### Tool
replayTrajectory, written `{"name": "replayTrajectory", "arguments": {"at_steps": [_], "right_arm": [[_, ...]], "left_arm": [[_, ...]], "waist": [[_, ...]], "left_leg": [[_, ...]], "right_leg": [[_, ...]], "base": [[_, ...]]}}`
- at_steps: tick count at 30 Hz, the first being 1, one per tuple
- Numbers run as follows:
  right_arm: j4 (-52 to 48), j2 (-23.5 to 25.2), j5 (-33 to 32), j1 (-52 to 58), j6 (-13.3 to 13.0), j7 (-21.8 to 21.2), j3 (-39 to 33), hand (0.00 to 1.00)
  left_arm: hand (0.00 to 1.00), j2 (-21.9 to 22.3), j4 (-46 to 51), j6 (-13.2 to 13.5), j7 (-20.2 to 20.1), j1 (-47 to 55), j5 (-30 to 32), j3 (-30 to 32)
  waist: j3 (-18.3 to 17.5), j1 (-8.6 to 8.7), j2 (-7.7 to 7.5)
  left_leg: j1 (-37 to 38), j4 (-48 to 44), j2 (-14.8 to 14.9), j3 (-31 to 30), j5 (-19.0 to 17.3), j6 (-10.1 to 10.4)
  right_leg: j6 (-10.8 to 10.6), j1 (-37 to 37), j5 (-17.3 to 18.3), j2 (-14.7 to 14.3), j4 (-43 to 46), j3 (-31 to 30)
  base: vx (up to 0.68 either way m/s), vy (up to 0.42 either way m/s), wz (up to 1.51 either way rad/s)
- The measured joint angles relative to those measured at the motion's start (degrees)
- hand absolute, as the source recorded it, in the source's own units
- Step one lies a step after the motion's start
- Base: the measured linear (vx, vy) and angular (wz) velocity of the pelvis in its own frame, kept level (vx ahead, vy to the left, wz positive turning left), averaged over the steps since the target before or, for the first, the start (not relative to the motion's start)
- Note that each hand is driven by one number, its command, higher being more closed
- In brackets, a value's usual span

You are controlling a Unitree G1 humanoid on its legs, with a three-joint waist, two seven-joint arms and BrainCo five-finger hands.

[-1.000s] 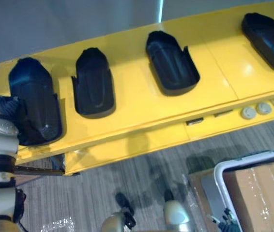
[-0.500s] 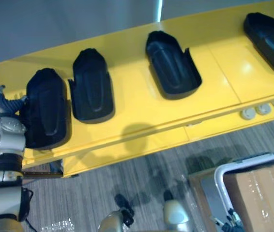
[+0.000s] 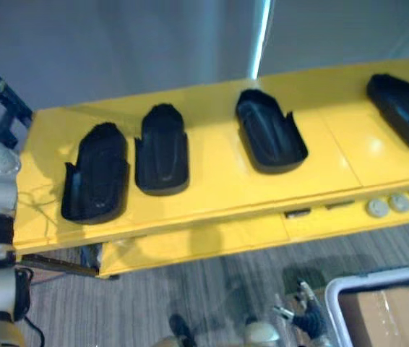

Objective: Walk over and take plastic housings, then place them on the shelf

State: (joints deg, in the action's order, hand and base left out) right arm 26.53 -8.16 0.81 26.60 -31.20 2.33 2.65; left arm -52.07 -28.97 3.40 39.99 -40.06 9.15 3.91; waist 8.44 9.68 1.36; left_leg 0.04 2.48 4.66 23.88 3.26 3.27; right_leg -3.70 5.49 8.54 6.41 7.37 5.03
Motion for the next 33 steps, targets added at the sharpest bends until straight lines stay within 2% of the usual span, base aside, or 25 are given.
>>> {"name": "replayTrajectory", "arguments": {"at_steps": [4,6,8,9,11,14,16,18,20,21,23,24,25,26,27,29,30,32,33], "right_arm": [[1.6,-1.2,0.2,-2.1,0.8,0.1,1.7,0.00],[2.0,-1.2,0.2,-3.2,2.6,0.2,2.0,0.00],[4.6,-1.2,0.0,-3.8,5.1,0.2,2.3,0.00],[5.7,-1.2,0.0,-3.9,5.5,0.2,2.2,0.00],[9.9,-1.2,0.3,-4.5,7.6,0.1,2.0,0.00],[13.8,-0.9,0.8,-4.8,8.8,0.1,0.1,0.00],[17.4,-0.9,1.8,-6.1,9.1,0.1,-1.7,0.00],[19.3,-0.8,1.8,-6.9,9.3,0.1,-3.3,0.00],[19.7,-0.4,1.5,-7.2,10.1,0.0,-4.7,0.00],[20.2,-0.3,0.3,-7.5,10.5,-0.6,-6.3,0.00],[21.2,-0.2,-1.2,-7.9,11.6,-2.0,-7.8,0.00],[21.7,-0.3,-1.9,-8.0,12.3,-2.8,-8.7,0.00],[21.9,-0.3,-2.4,-8.0,12.8,-3.5,-8.9,0.00],[22.1,-0.2,-3.3,-8.0,14.1,-5.0,-9.6,0.00],[22.4,0.0,-3.7,-8.0,14.3,-5.6,-9.9,0.00],[25.1,1.4,-5.0,-9.8,16.0,-7.6,-11.2,0.00],[25.8,1.9,-5.5,-10.4,16.3,-7.8,-11.6,0.00],[27.1,4.0,-6.9,-11.7,16.5,-9.2,-14.2,0.00],[27.5,4.3,-7.0,-12.1,16.5,-9.6,-15.1,0.00]], "left_arm": [[0.00,0.6,8.9,4.5,0.0,6.6,-2.0,2.8],[0.00,2.2,12.6,6.5,0.2,11.0,-2.6,6.6],[0.00,7.3,20.2,10.4,0.4,18.7,-3.0,13.5],[0.00,8.9,22.4,11.3,0.5,20.6,-3.5,14.9],[0.00,15.4,30.4,14.8,1.3,28.5,-3.8,20.3],[0.00,21.8,36.2,17.3,2.4,35.4,-3.5,24.4],[0.00,25.5,38.8,17.9,3.9,39.5,-1.8,26.7],[0.00,29.3,39.0,18.3,5.9,42.0,-1.7,29.1],[0.00,32.5,37.2,17.1,10.1,44.3,-0.5,32.2],[0.00,34.7,32.6,15.5,12.2,46.3,-0.3,34.5],[0.00,35.8,24.6,13.1,12.1,48.9,-2.6,35.6],[0.00,36.9,18.5,11.6,10.8,50.3,-4.4,35.3],[0.00,37.7,15.5,11.4,9.3,50.9,-6.1,34.9],[0.00,39.6,10.2,11.0,4.8,52.4,-9.7,33.1],[0.00,40.6,7.6,10.5,2.4,53.3,-11.6,31.4],[0.00,44.2,-2.8,8.1,-7.2,56.2,-18.7,25.5],[0.00,45.4,-5.2,7.9,-9.1,56.7,-20.2,24.7],[0.00,49.6,-12.3,7.3,-15.9,59.2,-23.6,24.4],[0.00,50.3,-13.6,7.0,-17.7,59.8,-24.8,24.4]], "waist": [[-2.7,-1.61,-0.30],[-2.9,-2.73,-0.58],[-4.1,-3.98,-1.02],[-4.3,-4.59,-1.09],[-5.3,-6.68,-1.09],[-5.9,-8.18,-0.60],[-6.5,-9.57,-0.65],[-6.3,-10.24,-0.49],[-6.2,-10.54,-0.59],[-6.1,-10.61,-0.81],[-6.2,-10.71,-0.70],[-6.2,-11.03,-0.77],[-6.1,-11.17,-0.81],[-6.0,-11.37,-0.93],[-6.0,-11.37,-1.01],[-4.9,-11.32,-2.50],[-4.8,-11.31,-2.70],[-3.6,-11.62,-5.02],[-3.4,-11.80,-5.32]], "left_leg": [[0.0,2.1,-0.4,-2.7,1.6,0.0],[0.1,2.1,-0.5,-3.4,1.8,0.0],[0.0,2.1,-0.8,-5.7,2.2,-0.1],[0.0,2.1,-0.9,-6.1,2.2,-0.1],[-0.2,2.2,-1.3,-7.6,2.5,-0.2],[-0.8,2.6,-1.9,-9.5,3.0,-0.6],[-1.3,2.6,-2.4,-10.6,3.4,-0.6],[-1.1,2.7,-2.6,-11.2,3.8,-0.9],[-1.1,2.7,-2.9,-12.2,4.3,-1.0],[-1.1,2.7,-2.8,-12.4,4.5,-0.9],[-1.1,2.7,-2.8,-12.6,4.5,-0.9],[-1.2,2.7,-2.7,-12.6,4.5,-0.9],[-1.2,2.7,-2.7,-12.6,4.5,-0.9],[-1.5,2.7,-2.8,-12.9,4.5,-0.9],[-1.8,2.7,-3.0,-13.4,4.5,-0.9],[-2.1,2.7,-3.6,-14.5,4.5,-0.9],[-2.0,2.7,-3.8,-14.8,4.5,-0.9],[-2.0,2.7,-4.5,-15.4,4.6,-1.1],[-2.0,2.7,-4.7,-15.4,4.6,-1.1]], "right_leg": [[0.0,0.9,0.0,-0.1,-0.7,3.0],[0.0,1.8,0.0,0.0,-1.1,4.0],[0.0,3.2,0.0,0.2,-1.9,6.2],[0.0,3.5,0.0,0.3,-2.0,6.4],[0.1,4.0,0.0,0.4,-2.1,7.8],[0.7,4.7,0.4,0.5,-2.1,9.2],[1.1,5.0,0.7,0.5,-2.8,9.2],[0.9,5.8,1.0,0.7,-3.4,9.9],[0.5,6.6,2.0,0.8,-3.8,10.9],[0.2,6.7,2.6,0.7,-3.9,11.8],[0.2,6.8,2.7,0.5,-3.8,12.3],[0.1,6.9,2.7,0.4,-3.7,12.4],[0.1,6.9,2.7,0.3,-3.7,12.6],[0.0,6.9,2.8,0.4,-3.7,13.2],[-0.1,6.9,2.9,0.5,-3.7,13.7],[-0.7,7.3,3.2,1.0,-3.5,15.0],[-0.9,7.6,3.3,1.1,-3.5,15.3],[-1.3,7.8,3.7,1.7,-3.2,15.6],[-1.3,7.8,3.7,1.8,-3.2,15.6]], "base": [[0.00,-0.024,0.34],[-0.01,-0.007,0.29],[-0.03,-0.023,0.41],[-0.03,-0.024,0.38],[-0.03,-0.009,0.32],[-0.08,0.005,0.38],[-0.10,0.008,0.26],[-0.11,0.008,0.18],[-0.13,-0.010,0.20],[-0.13,-0.007,0.21],[-0.11,-0.006,0.16],[-0.08,-0.010,0.11],[-0.06,-0.009,0.13],[-0.04,-0.004,0.18],[-0.02,-0.003,0.34],[0.01,-0.010,0.33],[0.03,-0.017,0.20],[0.05,-0.021,0.13],[0.08,-0.026,0.04]]}}
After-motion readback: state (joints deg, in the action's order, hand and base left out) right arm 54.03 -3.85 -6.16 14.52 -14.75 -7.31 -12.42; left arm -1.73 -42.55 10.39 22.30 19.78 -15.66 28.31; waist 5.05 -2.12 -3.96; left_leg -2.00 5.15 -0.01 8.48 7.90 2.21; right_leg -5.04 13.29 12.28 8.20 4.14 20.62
